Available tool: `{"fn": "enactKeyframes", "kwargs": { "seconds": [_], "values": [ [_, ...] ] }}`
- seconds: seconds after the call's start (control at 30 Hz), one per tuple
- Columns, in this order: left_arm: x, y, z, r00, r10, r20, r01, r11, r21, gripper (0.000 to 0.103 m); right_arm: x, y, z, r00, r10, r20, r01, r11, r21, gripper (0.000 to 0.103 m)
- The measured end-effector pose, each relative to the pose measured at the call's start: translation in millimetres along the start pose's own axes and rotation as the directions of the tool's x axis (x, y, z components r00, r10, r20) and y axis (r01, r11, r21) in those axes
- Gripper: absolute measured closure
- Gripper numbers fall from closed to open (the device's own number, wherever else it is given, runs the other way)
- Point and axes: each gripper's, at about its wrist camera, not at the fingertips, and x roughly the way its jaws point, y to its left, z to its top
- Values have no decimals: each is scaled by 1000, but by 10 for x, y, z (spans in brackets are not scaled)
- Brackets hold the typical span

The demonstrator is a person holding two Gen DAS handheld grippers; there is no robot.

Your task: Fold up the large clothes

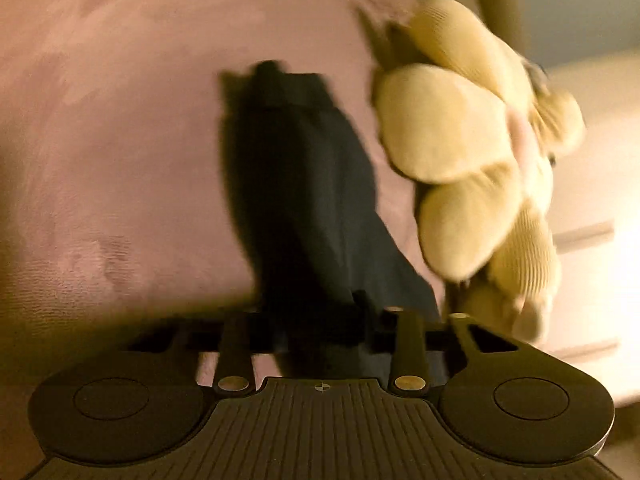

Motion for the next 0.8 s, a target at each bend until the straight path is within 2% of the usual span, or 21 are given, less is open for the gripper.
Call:
{"fn": "enactKeyframes", "kwargs": {
  "seconds": [0.03,0.07,0.13,0.27,0.33,0.37,0.43,0.47,0.53,0.6,0.63,0.7,0.73,0.8],
  "values": [
    [30,46,28,1000,-7,-5,7,999,-37,86,-4,5,1,1000,-3,9,3,1000,-7,46],
    [51,74,54,1000,-15,-11,14,998,-56,90,-16,-2,-2,1000,-7,18,8,1000,-13,46],
    [75,20,30,1000,-17,-12,17,999,-28,93,-37,-8,-15,999,-14,45,15,999,-35,46],
    [-81,-253,-89,1000,-5,22,2,989,148,94,-60,-28,-7,996,-34,86,38,998,-51,46],
    [-194,-509,-241,999,-32,14,27,962,272,94,-75,-58,12,995,-38,96,43,998,-49,46],
    [-248,-709,-370,998,-58,-3,56,935,351,94,-79,-73,17,995,-29,97,34,998,-47,46],
    [-364,-1105,-711,994,-103,-40,110,865,489,94,-80,-104,27,995,-27,99,30,999,-32,46],
    [-455,-1308,-952,985,-149,-83,170,813,557,94,-82,-121,31,995,-17,97,19,1000,-19,46],
    [-611,-1693,-1543,950,-229,-214,313,687,656,94,-84,-167,46,996,16,87,-18,1000,20,48],
    [-714,-1965,-2249,895,-261,-363,447,545,710,93,-88,-192,68,996,34,80,-37,999,36,50],
    [-724,-2034,-2576,870,-248,-427,493,490,719,86,-98,-198,81,996,45,78,-47,998,34,50],
    [-678,-2074,-3239,829,-191,-526,555,398,731,57,-129,-206,109,995,58,78,-60,998,20,50],
    [-642,-2037,-3525,824,-143,-548,558,363,746,35,-140,-216,127,995,64,76,-65,998,14,50],
    [-561,-1893,-3940,837,-57,-545,531,325,782,35,-154,-249,172,995,67,67,-67,998,6,50]
  ]
}}
